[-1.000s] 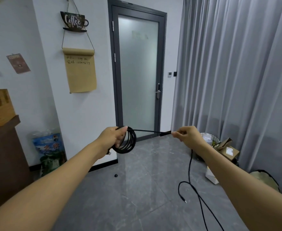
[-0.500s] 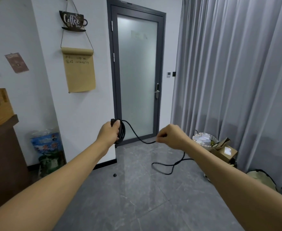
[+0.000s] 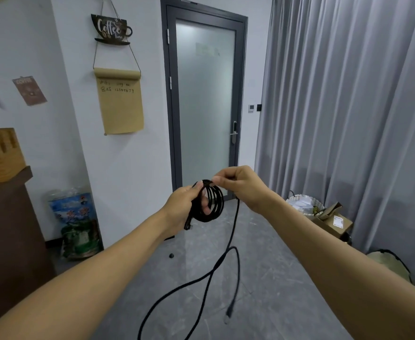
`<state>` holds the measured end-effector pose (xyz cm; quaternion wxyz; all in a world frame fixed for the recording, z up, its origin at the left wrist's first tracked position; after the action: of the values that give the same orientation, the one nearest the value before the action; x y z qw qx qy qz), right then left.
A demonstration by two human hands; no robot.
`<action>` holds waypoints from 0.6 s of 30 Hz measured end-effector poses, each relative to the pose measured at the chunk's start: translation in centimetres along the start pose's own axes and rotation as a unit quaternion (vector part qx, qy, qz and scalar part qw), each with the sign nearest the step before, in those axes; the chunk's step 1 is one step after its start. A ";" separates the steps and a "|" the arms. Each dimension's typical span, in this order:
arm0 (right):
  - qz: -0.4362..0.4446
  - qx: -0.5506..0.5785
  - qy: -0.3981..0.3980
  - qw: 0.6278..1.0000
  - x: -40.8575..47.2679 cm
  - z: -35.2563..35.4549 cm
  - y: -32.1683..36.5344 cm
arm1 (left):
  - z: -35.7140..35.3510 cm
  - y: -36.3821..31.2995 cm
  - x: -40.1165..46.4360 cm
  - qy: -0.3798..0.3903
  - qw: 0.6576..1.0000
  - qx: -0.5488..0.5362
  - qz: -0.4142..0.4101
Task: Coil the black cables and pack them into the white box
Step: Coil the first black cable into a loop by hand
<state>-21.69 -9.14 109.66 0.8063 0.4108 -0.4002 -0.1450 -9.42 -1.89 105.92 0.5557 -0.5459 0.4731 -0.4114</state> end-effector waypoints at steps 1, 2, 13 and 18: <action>-0.003 -0.006 -0.010 1.000 0.0 0.1 -0.2 | -0.2 0.0 -0.1 0.030 0.999 -0.039 0.014; -0.006 -0.015 -0.017 1.000 -0.1 0.2 -0.4 | -0.3 0.0 -0.2 0.052 0.996 -0.062 0.025; -0.096 -0.079 -0.075 0.989 -2.1 2.4 -3.6 | 1.6 0.6 -0.2 0.034 0.996 -0.040 0.077; -0.139 -0.120 -0.105 0.977 -3.7 5.0 -6.1 | 5.6 0.5 0.8 -0.067 0.978 -0.181 0.076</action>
<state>-27.31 -13.56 104.67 0.7750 0.3448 -0.4014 -0.3454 -3.81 -1.41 105.12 0.5078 -0.6263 0.5416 -0.2377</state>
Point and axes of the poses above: each hand's wrist, its own x-axis towards the middle knuckle, its own z-axis out of the back of the hand, y = z × x, the point moved 4 cm from there along x, towards the middle knuckle, and after that the axes turned 12 degrees about z, right-handed, at the moved point
